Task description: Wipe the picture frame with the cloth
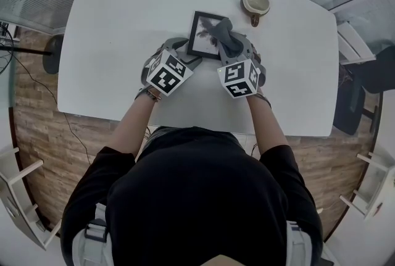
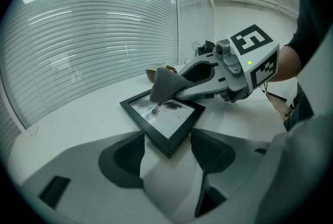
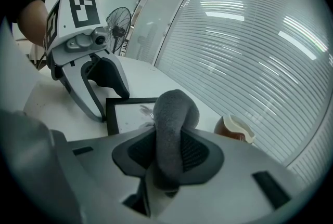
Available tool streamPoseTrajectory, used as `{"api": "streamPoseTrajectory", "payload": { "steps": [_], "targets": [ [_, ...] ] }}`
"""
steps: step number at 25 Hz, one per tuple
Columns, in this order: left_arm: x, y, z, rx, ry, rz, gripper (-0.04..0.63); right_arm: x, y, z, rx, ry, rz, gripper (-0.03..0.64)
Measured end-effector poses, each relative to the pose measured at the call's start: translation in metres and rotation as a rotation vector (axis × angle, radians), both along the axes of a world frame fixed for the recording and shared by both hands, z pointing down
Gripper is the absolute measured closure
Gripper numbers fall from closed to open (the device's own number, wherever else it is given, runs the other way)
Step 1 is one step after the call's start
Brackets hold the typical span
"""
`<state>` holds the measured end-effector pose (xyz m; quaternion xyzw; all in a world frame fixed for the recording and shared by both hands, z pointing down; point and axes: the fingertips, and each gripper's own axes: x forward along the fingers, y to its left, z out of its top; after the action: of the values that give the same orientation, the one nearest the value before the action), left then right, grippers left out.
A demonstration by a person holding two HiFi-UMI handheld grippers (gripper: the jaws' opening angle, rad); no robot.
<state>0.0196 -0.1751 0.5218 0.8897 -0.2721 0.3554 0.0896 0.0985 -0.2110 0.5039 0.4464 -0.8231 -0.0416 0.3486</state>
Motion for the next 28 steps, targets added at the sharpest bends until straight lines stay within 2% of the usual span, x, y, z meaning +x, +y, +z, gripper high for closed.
{"api": "streamPoseTrajectory", "payload": {
  "steps": [28],
  "targets": [
    [0.001, 0.000, 0.000, -0.006, 0.000, -0.004, 0.302, -0.003, 0.033, 0.000, -0.017, -0.019, -0.018, 0.500]
  ]
}}
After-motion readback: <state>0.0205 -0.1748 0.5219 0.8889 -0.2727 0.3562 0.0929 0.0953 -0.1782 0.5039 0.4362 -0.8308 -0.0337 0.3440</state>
